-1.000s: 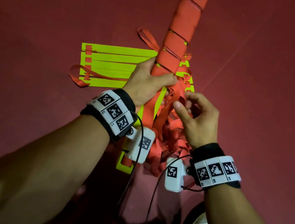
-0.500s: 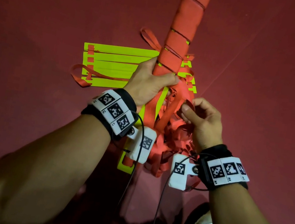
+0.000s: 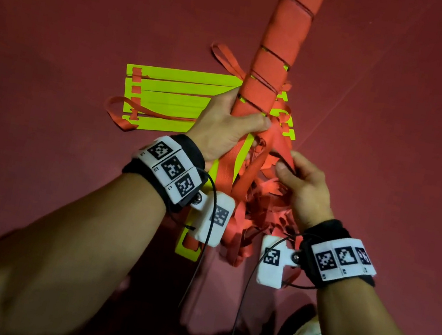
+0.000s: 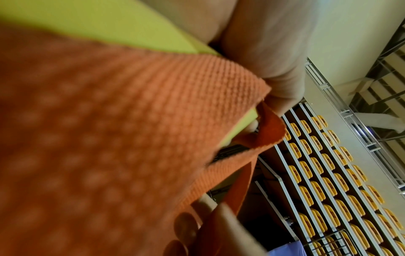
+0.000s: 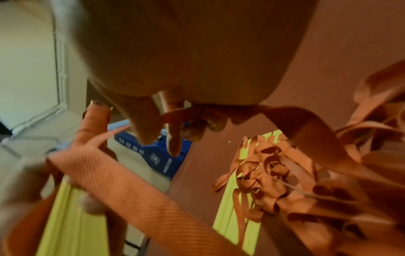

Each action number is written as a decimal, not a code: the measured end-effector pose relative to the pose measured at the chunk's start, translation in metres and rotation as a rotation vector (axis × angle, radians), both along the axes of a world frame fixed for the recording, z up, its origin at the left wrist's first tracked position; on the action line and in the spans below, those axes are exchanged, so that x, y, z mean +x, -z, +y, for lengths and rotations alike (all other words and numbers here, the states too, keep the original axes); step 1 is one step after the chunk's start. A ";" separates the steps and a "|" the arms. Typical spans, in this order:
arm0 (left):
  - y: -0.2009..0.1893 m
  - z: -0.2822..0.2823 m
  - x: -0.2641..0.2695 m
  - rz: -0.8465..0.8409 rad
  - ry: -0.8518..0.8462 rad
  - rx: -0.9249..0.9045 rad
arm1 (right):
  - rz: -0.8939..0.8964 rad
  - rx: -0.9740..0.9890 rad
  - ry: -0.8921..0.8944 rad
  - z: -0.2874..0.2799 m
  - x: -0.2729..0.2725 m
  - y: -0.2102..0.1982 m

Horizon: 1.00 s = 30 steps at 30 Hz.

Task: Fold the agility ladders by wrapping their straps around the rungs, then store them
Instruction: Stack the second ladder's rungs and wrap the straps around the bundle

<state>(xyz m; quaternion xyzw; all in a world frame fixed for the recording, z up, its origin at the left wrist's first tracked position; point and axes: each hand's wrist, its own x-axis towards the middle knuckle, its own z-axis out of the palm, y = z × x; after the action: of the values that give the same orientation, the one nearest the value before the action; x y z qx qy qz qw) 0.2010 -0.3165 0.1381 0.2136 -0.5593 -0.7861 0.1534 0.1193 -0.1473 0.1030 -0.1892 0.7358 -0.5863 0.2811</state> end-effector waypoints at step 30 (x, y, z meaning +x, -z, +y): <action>-0.004 0.004 -0.007 -0.036 -0.044 -0.088 | 0.429 0.174 -0.104 0.019 0.006 0.003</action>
<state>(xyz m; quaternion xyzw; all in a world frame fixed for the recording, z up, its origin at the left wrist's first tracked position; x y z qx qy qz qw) 0.1942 -0.3120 0.1425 0.2331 -0.5914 -0.7531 0.1696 0.1257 -0.1286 0.1000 -0.3223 0.8156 -0.4519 0.1636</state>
